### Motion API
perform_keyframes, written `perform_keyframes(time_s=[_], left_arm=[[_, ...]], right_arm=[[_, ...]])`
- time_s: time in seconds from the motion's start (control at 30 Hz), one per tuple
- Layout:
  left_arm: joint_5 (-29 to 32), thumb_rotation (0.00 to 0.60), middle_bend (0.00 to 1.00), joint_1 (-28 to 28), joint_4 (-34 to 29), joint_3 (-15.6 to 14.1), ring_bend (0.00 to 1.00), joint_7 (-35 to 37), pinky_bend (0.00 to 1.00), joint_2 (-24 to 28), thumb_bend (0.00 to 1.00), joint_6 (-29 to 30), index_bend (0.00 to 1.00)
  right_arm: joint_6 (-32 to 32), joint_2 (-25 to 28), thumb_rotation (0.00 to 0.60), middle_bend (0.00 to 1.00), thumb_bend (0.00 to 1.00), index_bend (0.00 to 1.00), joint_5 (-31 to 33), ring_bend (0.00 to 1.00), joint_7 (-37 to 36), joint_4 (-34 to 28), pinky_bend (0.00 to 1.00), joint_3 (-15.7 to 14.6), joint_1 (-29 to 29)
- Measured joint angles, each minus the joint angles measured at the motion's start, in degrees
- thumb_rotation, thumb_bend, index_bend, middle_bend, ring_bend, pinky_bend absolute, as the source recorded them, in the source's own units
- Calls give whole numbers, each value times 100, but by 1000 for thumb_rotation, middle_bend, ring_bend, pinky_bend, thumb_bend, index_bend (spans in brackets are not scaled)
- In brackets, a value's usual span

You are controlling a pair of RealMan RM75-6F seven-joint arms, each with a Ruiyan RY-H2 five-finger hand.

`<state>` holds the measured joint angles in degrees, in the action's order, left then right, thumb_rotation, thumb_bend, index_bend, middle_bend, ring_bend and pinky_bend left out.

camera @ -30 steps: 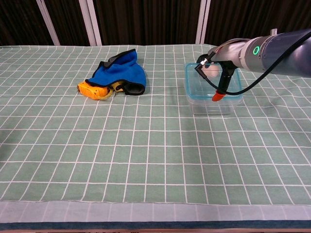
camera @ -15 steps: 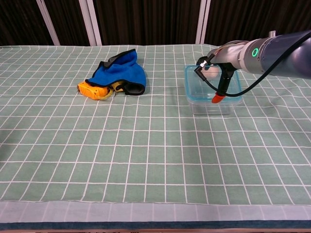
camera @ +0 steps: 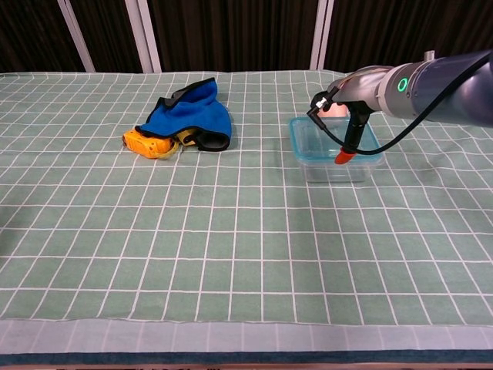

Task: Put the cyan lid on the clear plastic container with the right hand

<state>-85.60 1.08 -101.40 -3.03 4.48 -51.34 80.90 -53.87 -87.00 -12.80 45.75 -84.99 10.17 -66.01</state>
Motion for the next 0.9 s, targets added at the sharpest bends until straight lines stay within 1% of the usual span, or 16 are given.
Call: perform_keyframes(time_s=[0.53, 0.9], left_arm=[[8, 600, 0, 1, -3, 0, 0, 1, 0, 0, 519, -9, 144], [12, 600, 0, 1, -6, 2, 0, -4, 0, 2, 519, -9, 144]], right_arm=[[-19, -33, 600, 93, 240, 46, -3, 0, -29, 29, 0, 22, -5], [-86, 29, 600, 93, 240, 46, 11, 0, -33, -71, 0, 71, -3]])
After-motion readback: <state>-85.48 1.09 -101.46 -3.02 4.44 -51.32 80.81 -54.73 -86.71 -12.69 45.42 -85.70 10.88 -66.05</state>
